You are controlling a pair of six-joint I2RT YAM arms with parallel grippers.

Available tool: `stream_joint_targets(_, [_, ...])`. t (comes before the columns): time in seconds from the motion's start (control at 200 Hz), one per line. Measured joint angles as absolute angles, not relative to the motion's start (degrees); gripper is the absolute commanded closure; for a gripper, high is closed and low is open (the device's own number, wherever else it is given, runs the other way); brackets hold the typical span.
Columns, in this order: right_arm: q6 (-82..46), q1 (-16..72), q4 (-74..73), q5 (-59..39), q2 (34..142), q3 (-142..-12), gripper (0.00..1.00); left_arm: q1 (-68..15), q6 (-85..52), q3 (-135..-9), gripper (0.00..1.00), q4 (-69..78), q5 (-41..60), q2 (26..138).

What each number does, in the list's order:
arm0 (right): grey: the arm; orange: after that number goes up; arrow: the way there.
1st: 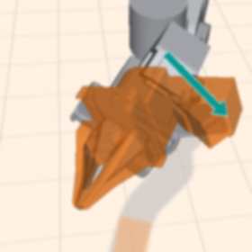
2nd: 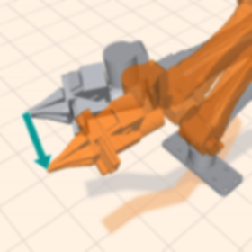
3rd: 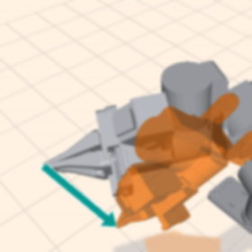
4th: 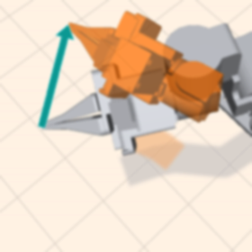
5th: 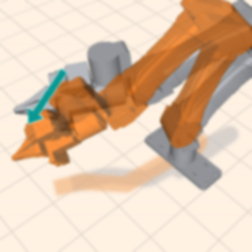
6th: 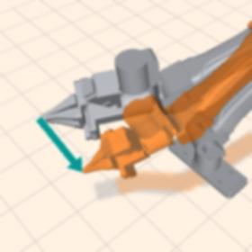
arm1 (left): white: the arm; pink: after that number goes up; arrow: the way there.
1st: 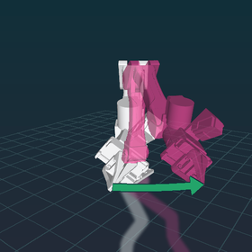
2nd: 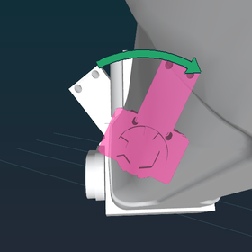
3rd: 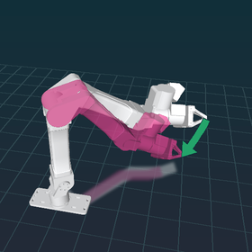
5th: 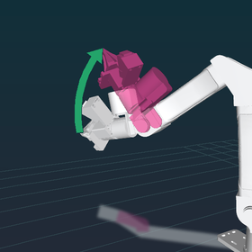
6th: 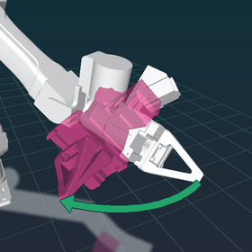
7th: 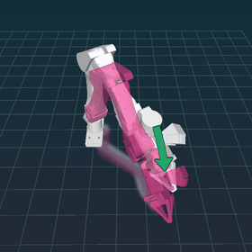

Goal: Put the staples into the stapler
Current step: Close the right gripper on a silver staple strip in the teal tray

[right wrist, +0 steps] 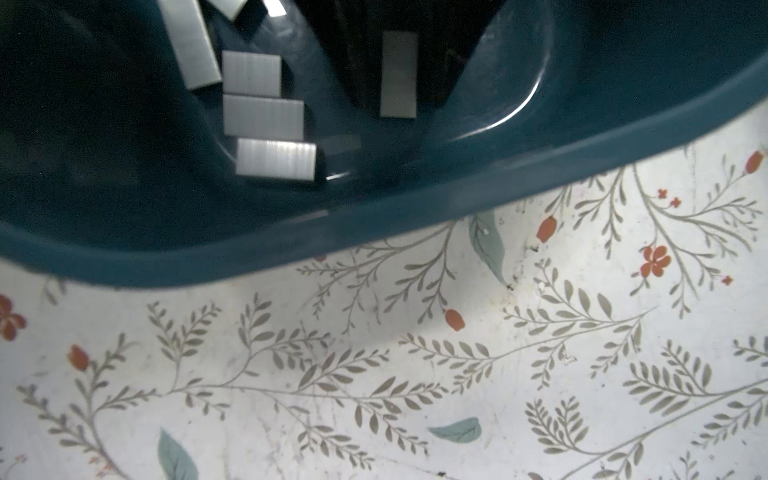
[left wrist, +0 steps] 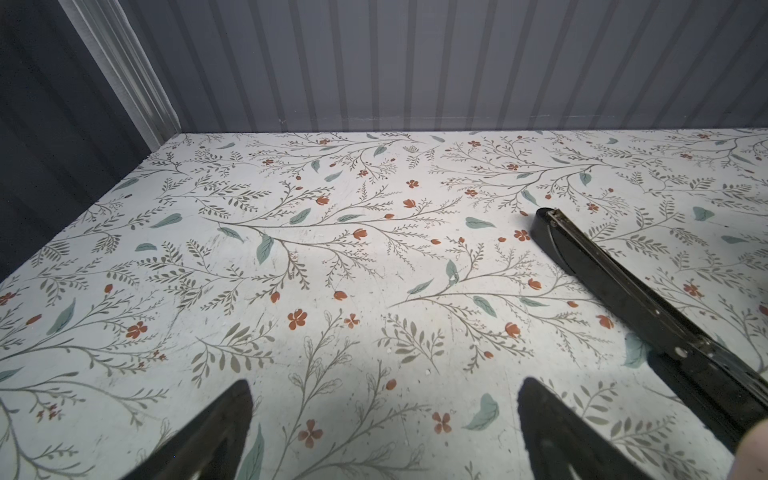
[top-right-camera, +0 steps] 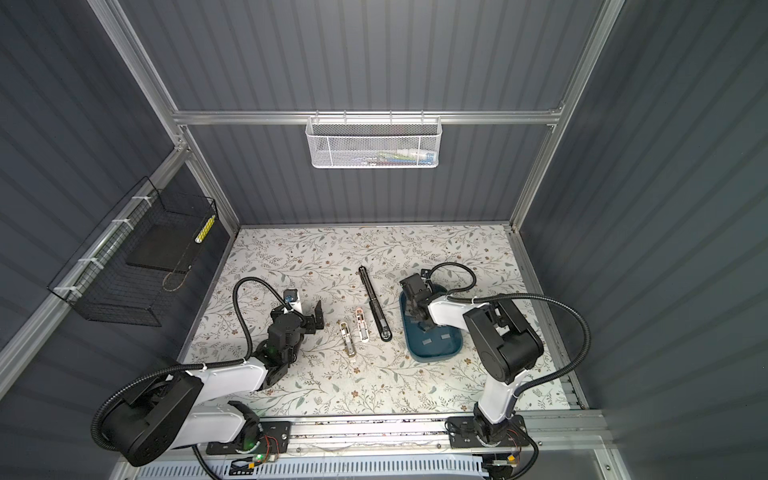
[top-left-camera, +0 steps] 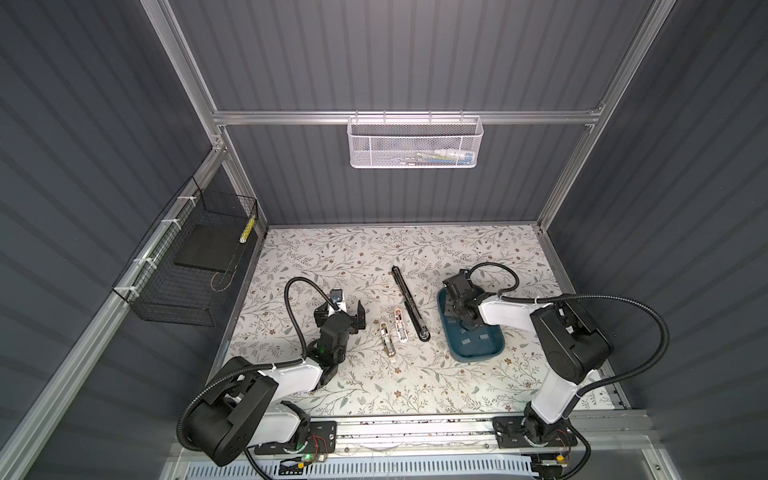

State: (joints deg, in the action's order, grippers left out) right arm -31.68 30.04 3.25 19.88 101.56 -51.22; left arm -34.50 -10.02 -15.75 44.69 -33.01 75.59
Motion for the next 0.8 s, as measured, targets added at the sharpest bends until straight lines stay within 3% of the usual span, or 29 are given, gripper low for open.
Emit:
stream_joint_targets(0.425, [-31.68, 30.04, 2.76, 20.67, 102.48, -51.99, 0.74, -34.5, -10.02, -15.75, 0.0, 44.69, -33.04, 75.59])
stream_joint_targets(0.8, [-31.66, 30.02, 2.57, 21.02, 102.87, -52.31, 0.81, -34.5, -10.02, -15.75, 0.0, 44.69, -33.01, 75.59])
